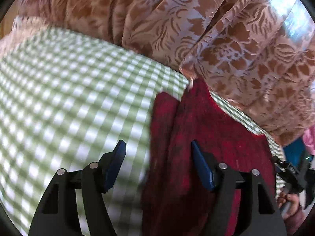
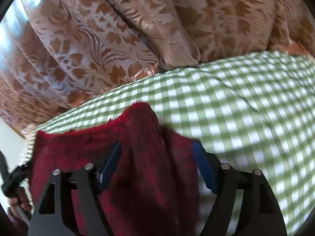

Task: Fold small clothes

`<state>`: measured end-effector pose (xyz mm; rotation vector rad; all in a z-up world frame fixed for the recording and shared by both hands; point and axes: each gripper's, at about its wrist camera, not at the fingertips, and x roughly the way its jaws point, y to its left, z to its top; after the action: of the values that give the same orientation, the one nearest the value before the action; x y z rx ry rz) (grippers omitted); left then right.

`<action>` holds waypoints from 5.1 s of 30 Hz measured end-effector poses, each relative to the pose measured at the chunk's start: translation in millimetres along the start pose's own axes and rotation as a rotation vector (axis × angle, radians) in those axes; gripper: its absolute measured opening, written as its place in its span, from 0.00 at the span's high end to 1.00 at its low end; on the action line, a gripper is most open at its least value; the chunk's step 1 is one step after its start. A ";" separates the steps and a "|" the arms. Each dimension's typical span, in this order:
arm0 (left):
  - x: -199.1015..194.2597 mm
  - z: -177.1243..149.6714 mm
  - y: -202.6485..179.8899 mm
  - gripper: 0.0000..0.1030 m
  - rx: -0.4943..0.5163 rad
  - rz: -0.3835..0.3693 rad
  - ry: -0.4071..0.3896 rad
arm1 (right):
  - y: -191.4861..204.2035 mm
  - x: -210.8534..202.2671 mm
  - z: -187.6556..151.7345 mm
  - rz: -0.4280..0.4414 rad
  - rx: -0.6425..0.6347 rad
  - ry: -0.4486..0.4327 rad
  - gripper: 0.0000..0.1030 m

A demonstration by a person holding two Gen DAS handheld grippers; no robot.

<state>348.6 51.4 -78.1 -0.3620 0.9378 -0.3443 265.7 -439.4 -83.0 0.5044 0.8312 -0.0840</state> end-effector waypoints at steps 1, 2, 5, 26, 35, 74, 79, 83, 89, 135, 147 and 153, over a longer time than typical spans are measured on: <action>-8.6 -13.1 6.7 0.32 -0.016 -0.036 0.007 | -4.9 -5.9 -6.9 0.021 0.010 0.009 0.28; -13.1 -21.5 10.8 0.31 -0.030 -0.066 0.014 | -12.9 -14.0 -18.5 0.048 0.028 0.021 0.28; -21.8 -52.0 21.5 0.29 -0.083 -0.148 0.051 | -26.6 -33.1 -51.0 0.119 0.099 0.057 0.28; -61.2 -112.2 -1.9 0.78 -0.008 -0.163 0.129 | -14.9 -96.1 -135.4 0.169 0.051 0.120 0.72; -111.3 -171.1 1.5 0.73 0.027 -0.132 0.166 | -37.6 -135.2 -193.1 0.179 0.010 0.198 0.72; -95.4 -71.0 -81.3 0.52 0.273 0.190 -0.072 | -19.0 -91.4 -118.2 -0.147 -0.066 -0.066 0.36; -90.2 -68.0 -86.7 0.47 0.301 0.214 -0.078 | 6.0 -111.3 -109.7 -0.150 -0.148 -0.134 0.31; -87.0 -65.1 -84.5 0.47 0.307 0.223 -0.076 | 35.8 -110.5 -108.8 -0.100 -0.222 -0.134 0.30; -81.5 -59.4 -79.6 0.47 0.309 0.230 -0.071 | 57.6 -81.8 -117.5 -0.079 -0.266 -0.064 0.26; -62.9 -50.4 -53.5 0.39 0.105 0.233 -0.126 | 49.3 -44.1 -134.3 -0.067 -0.286 -0.044 0.15; -65.0 -138.2 -151.4 0.39 0.454 0.056 0.005 | -11.3 -95.9 -129.1 -0.080 -0.087 -0.046 0.15; -55.2 -144.4 -155.1 0.39 0.434 0.111 0.008 | -63.3 -96.8 -147.6 0.061 0.112 0.018 0.15</action>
<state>179.0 -83.8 -47.8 0.0881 0.8600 -0.4358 82.1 -439.0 -121.1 0.6367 0.8311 -0.0703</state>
